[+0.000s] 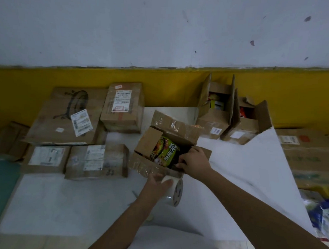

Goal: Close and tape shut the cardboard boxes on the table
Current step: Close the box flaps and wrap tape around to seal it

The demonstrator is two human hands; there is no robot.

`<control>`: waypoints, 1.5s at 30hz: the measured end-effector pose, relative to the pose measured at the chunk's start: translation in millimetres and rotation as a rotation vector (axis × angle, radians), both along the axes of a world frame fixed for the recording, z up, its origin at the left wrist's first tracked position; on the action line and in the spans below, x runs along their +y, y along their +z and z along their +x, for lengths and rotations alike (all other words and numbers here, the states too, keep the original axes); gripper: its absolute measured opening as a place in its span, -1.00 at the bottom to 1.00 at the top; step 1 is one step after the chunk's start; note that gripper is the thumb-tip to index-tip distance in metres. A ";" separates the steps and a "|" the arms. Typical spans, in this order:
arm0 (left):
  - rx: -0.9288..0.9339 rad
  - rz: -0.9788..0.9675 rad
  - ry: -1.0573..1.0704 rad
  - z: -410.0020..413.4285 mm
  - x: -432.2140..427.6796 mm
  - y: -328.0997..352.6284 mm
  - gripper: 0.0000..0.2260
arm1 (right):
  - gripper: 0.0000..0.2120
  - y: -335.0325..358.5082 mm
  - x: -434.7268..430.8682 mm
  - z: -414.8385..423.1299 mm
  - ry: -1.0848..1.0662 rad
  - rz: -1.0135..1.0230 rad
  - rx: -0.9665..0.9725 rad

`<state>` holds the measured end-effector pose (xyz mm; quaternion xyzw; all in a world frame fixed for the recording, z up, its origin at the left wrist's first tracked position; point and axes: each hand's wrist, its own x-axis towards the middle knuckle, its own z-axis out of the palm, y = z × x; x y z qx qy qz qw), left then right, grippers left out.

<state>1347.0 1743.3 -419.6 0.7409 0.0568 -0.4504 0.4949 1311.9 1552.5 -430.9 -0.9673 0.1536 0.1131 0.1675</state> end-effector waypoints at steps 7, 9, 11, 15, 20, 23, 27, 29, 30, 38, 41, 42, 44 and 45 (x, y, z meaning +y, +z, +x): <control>0.184 0.002 -0.098 -0.6 -4.9 4.2 -0.48 | -0.74 2.0 6.1 4.7 0.009 -0.018 0.050; 0.315 -0.082 0.010 -1.0 -6.7 5.8 -0.55 | -0.74 1.6 6.2 5.3 0.010 -0.026 0.061; 0.381 -0.085 0.064 -3.2 -8.1 6.1 -0.53 | -0.74 0.9 7.1 5.6 0.018 -0.037 0.071; 0.421 -0.092 0.098 -7.7 -9.7 3.3 -0.59 | -0.73 -0.6 7.5 4.4 0.015 -0.054 0.071; 0.463 -0.161 0.117 -8.5 -4.6 -0.8 -0.63 | -0.66 -2.9 6.0 2.6 0.050 -0.063 0.065; 0.482 -0.165 0.125 -7.9 -4.4 -1.8 -0.63 | -0.30 -2.3 5.9 3.2 -0.011 0.018 -0.010; 0.487 -0.187 0.118 -7.3 -7.2 -4.4 -0.61 | -0.72 6.1 5.6 5.7 0.085 0.070 -0.129; 0.476 -0.178 0.107 -6.9 -6.4 -5.4 -0.60 | -0.66 4.7 11.5 3.3 0.180 0.058 0.042; 0.471 -0.166 0.105 -6.8 -5.9 -5.5 -0.60 | -0.64 0.4 13.0 1.6 0.213 0.041 0.100; 0.479 -0.179 0.110 0.5 -4.4 -10.3 -0.65 | -0.66 -7.3 11.9 -2.2 0.244 0.021 0.054; 0.467 -0.149 0.035 7.6 -2.1 -8.9 -0.70 | -0.69 -7.9 11.2 -4.0 0.243 0.016 0.038; 0.442 -0.095 -0.011 8.5 -0.8 -6.2 -0.70 | -0.70 -8.8 10.9 -4.7 0.240 0.011 0.032; 0.372 0.073 -0.118 7.9 3.2 -6.6 -0.63 | -0.72 -10.1 9.8 -6.2 0.227 0.016 0.027; 0.362 0.127 -0.140 5.9 4.7 -9.5 -0.58 | -0.72 -10.9 9.2 -6.6 0.230 0.022 0.020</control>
